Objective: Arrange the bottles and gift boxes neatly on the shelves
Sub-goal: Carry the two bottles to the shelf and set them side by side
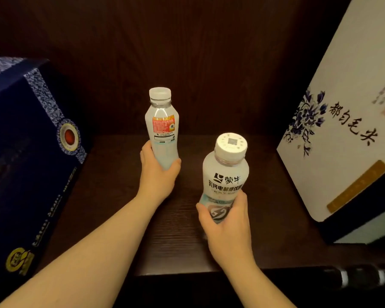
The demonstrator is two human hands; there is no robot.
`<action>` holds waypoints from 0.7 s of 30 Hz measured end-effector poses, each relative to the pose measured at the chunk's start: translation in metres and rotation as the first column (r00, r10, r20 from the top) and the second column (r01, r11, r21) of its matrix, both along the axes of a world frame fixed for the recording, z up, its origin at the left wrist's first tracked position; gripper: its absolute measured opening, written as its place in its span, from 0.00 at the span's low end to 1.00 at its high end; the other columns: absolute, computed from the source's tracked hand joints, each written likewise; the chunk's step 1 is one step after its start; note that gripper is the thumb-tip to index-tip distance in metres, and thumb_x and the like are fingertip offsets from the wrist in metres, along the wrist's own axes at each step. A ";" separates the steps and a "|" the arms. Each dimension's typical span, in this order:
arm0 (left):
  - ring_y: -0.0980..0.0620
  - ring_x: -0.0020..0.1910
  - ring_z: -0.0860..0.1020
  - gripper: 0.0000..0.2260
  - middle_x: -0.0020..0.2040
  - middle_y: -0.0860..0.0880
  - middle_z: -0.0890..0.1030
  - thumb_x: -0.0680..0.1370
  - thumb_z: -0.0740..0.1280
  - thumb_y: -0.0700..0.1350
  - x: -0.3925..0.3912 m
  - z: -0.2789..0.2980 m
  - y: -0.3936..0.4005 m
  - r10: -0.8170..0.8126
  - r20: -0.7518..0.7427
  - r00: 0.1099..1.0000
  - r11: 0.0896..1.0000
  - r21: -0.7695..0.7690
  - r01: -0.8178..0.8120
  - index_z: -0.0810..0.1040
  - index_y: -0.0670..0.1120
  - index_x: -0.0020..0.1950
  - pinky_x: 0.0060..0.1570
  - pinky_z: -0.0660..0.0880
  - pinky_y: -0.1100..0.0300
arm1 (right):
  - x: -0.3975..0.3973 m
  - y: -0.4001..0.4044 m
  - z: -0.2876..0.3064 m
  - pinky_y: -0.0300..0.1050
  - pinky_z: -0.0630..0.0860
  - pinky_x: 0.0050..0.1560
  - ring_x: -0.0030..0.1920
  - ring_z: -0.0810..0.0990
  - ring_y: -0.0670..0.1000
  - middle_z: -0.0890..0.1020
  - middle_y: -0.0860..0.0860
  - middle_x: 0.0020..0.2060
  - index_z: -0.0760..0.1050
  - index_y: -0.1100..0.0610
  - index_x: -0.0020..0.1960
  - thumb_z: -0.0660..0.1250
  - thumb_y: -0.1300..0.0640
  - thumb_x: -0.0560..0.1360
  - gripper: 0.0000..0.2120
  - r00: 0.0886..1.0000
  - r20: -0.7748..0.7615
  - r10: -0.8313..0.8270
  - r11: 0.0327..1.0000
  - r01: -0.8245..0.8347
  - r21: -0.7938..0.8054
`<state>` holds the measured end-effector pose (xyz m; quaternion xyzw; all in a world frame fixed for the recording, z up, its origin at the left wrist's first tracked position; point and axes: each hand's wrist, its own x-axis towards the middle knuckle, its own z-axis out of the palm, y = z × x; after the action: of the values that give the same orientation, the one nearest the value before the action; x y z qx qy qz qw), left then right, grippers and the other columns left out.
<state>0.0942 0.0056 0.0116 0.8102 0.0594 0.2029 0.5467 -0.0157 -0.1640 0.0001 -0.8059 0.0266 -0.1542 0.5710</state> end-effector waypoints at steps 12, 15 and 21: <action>0.54 0.57 0.77 0.30 0.62 0.49 0.72 0.69 0.74 0.50 -0.109 0.080 -0.037 -0.293 0.107 0.950 0.950 -0.078 0.302 0.59 0.68 0.61 0.41 0.76 0.70 | -0.096 -0.030 0.059 0.40 0.79 0.49 0.54 0.79 0.40 0.77 0.46 0.56 0.69 0.35 0.59 0.78 0.49 0.67 0.27 0.987 0.069 -0.144 0.986 0.137 0.095; 0.52 0.59 0.76 0.30 0.63 0.50 0.72 0.69 0.74 0.53 -0.133 0.112 -0.069 -0.390 0.150 0.908 0.913 -0.062 0.403 0.60 0.67 0.62 0.50 0.80 0.56 | -0.124 -0.053 0.089 0.39 0.79 0.48 0.53 0.81 0.42 0.78 0.47 0.56 0.70 0.38 0.60 0.78 0.47 0.67 0.26 0.978 0.077 -0.192 0.979 0.185 0.088; 0.54 0.62 0.75 0.30 0.64 0.52 0.71 0.68 0.74 0.54 -0.174 0.154 -0.166 -0.588 0.234 0.775 0.790 -0.043 0.612 0.61 0.70 0.62 0.56 0.79 0.46 | -0.186 -0.127 0.156 0.37 0.79 0.44 0.51 0.82 0.41 0.80 0.45 0.53 0.68 0.26 0.53 0.77 0.47 0.68 0.25 0.907 0.222 -0.358 0.934 0.348 0.084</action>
<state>-0.0800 -0.1607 0.1657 0.7276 -0.2479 0.0974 0.6322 -0.2022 -0.2913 0.1559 -0.7518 0.1079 -0.3478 0.5498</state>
